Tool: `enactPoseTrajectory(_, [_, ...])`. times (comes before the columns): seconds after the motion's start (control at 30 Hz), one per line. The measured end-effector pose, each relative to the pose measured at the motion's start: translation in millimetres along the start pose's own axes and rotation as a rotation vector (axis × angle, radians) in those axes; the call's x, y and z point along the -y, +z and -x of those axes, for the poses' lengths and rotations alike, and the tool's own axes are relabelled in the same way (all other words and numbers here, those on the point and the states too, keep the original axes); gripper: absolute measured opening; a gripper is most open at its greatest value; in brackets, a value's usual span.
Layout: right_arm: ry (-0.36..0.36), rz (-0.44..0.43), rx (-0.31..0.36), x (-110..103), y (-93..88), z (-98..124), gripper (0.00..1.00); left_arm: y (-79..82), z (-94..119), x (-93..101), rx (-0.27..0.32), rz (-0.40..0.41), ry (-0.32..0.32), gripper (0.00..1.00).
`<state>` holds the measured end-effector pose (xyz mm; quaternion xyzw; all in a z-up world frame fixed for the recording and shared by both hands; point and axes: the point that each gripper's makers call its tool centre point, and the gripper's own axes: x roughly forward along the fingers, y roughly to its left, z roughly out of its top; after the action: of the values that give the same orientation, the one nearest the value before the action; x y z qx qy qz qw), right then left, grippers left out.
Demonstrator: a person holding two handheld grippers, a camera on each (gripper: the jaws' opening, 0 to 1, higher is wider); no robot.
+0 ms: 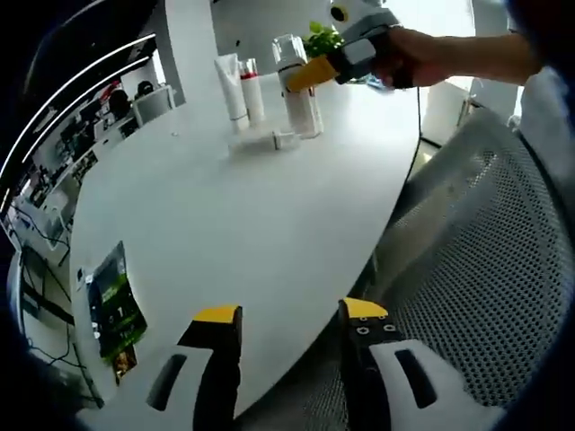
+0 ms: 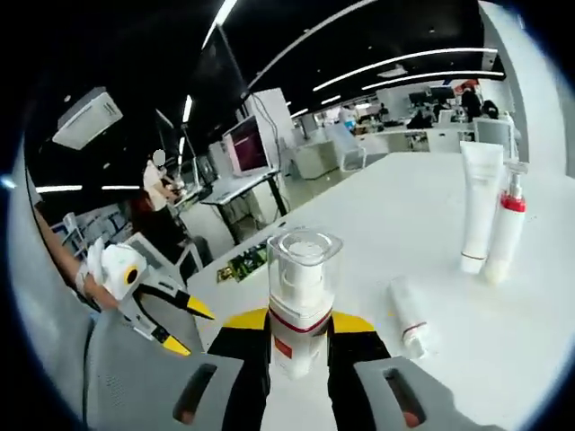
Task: Arrange the skincare products in the storage area until every visible bottle or jar stands upright without overlapping.
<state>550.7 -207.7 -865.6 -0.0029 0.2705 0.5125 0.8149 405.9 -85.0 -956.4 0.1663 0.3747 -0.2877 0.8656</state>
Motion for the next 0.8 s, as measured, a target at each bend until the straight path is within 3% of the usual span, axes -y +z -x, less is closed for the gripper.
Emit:
enactPoseTrajectory(0.3, [-0.144,0.070,0.022,60.1,18.9,-3.5,0.17,-4.2,-0.6,-4.4,-0.016,-0.025,0.021,0.37])
enactPoseTrajectory(0.5, [-0.203,0.081,0.005,95.0,16.3,-8.3,0.17,-6.1,-0.8,-3.7,-0.029,-0.038,0.019,0.35])
enactPoseTrajectory(0.8, [-0.230,0.068,0.029,132.0,15.1,-21.2,0.17,-5.7,-1.3,-4.5,-0.029,-0.051,0.025,0.36])
